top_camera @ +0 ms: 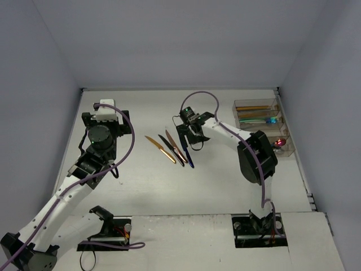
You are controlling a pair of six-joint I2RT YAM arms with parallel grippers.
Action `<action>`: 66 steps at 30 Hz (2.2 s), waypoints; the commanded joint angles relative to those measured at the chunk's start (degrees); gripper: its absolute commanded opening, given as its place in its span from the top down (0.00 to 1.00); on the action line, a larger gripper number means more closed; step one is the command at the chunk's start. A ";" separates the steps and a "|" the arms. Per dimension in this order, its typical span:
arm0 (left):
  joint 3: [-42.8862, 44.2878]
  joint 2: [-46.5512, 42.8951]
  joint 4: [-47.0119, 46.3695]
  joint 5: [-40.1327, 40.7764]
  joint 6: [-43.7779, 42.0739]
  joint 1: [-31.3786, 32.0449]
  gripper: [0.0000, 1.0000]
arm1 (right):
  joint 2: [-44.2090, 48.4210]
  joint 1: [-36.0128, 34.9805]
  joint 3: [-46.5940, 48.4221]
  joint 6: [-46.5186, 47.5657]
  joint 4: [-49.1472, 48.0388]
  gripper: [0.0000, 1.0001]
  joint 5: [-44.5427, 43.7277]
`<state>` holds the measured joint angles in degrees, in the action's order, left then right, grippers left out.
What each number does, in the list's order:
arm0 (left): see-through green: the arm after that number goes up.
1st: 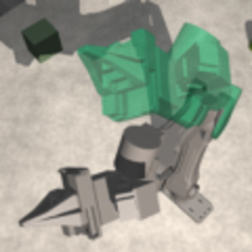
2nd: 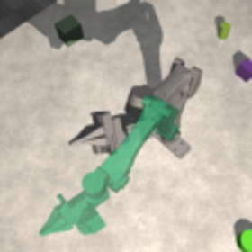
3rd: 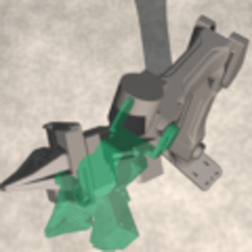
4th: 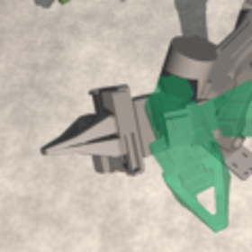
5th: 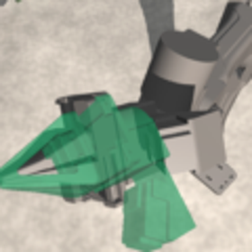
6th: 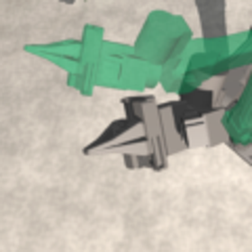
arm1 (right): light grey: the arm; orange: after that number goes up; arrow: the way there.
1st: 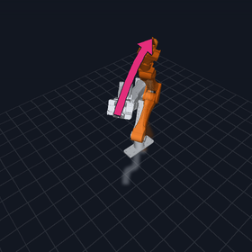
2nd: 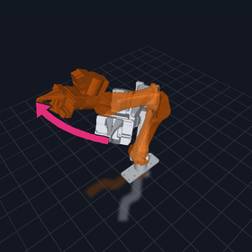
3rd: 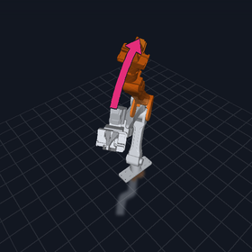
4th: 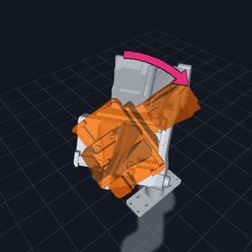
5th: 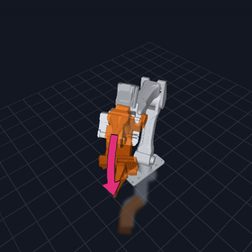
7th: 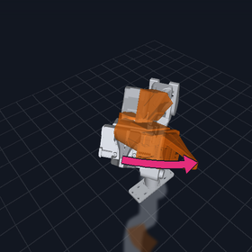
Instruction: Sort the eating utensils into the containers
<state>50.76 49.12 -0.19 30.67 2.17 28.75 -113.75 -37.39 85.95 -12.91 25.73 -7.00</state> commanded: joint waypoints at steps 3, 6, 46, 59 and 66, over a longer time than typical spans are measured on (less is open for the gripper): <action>1.88 -0.43 -3.06 -0.14 0.56 -0.36 0.10 | -4.20 -2.83 5.16 -0.01 3.80 0.30 1.73; 1.80 -0.43 -3.06 -0.34 0.65 -0.36 0.10 | -5.49 -3.05 5.46 -0.10 3.80 0.33 1.98; 1.97 -0.68 -2.97 0.11 0.03 -0.36 0.10 | -12.46 2.05 4.57 -0.92 4.62 1.00 4.70; 1.80 -0.38 -3.03 -0.12 0.24 -0.36 0.10 | 9.67 14.17 4.16 -9.15 1.44 1.00 0.47; 1.88 -0.80 -2.98 0.00 0.30 -0.36 0.10 | 17.95 31.01 -6.23 -22.10 -6.27 1.00 2.29</action>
<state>50.76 49.06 -0.01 30.46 2.13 28.75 -101.21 -15.56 85.70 -24.60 24.28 -3.81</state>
